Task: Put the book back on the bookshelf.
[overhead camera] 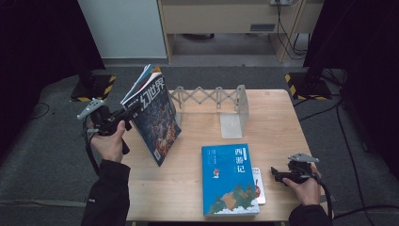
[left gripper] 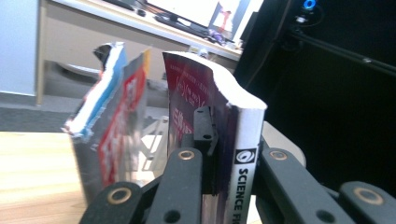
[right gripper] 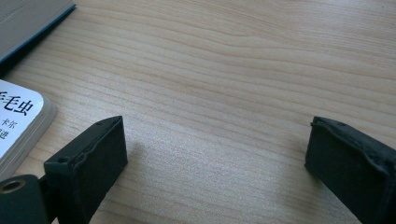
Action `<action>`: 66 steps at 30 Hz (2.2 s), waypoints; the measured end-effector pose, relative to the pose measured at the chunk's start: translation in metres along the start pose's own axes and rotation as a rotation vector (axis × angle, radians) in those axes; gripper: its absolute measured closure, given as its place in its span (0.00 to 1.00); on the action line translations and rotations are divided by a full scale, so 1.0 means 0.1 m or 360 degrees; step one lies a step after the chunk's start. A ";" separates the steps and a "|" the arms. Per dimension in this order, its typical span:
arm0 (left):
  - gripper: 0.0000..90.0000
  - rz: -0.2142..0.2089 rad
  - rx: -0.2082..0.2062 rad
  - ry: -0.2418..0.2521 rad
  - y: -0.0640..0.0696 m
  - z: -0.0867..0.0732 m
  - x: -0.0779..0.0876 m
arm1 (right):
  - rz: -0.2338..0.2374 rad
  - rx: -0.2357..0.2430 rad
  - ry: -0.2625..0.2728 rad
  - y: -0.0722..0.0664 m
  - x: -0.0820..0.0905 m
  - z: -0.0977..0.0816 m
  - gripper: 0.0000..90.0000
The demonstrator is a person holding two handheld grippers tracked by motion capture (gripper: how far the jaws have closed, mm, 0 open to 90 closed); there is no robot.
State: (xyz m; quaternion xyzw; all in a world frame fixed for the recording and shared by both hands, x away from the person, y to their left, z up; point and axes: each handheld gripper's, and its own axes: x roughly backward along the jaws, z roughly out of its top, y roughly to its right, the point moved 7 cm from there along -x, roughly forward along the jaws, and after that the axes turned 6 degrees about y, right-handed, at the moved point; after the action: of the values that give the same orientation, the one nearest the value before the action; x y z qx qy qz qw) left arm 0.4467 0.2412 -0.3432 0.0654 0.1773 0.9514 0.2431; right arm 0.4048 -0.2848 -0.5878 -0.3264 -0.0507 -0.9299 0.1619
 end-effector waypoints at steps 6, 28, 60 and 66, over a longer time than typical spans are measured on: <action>0.91 0.0051 -0.0053 0.0042 -0.05 -0.02 -0.13 | 0.0000 0.0000 0.0000 0.00 0.00 0.00 0.06; 0.91 0.0245 -0.0166 0.0141 -0.23 -0.16 -0.64 | 0.0006 0.0005 0.0005 0.01 -0.01 0.01 0.06; 0.88 0.0263 -0.0108 -0.0100 -0.46 -0.34 -0.48 | 0.0005 0.0012 0.0006 0.01 -0.02 0.01 0.06; 0.81 0.0314 -0.0159 -0.0123 -0.45 -0.31 -0.51 | 0.0005 0.0011 0.0005 0.01 -0.02 0.01 0.06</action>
State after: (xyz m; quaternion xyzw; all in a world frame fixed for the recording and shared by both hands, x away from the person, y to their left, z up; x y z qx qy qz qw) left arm 0.5043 0.2436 -0.3909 0.1070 0.1130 0.9751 0.1578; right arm 0.4069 -0.2847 -0.5879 -0.3245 -0.0533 -0.9299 0.1645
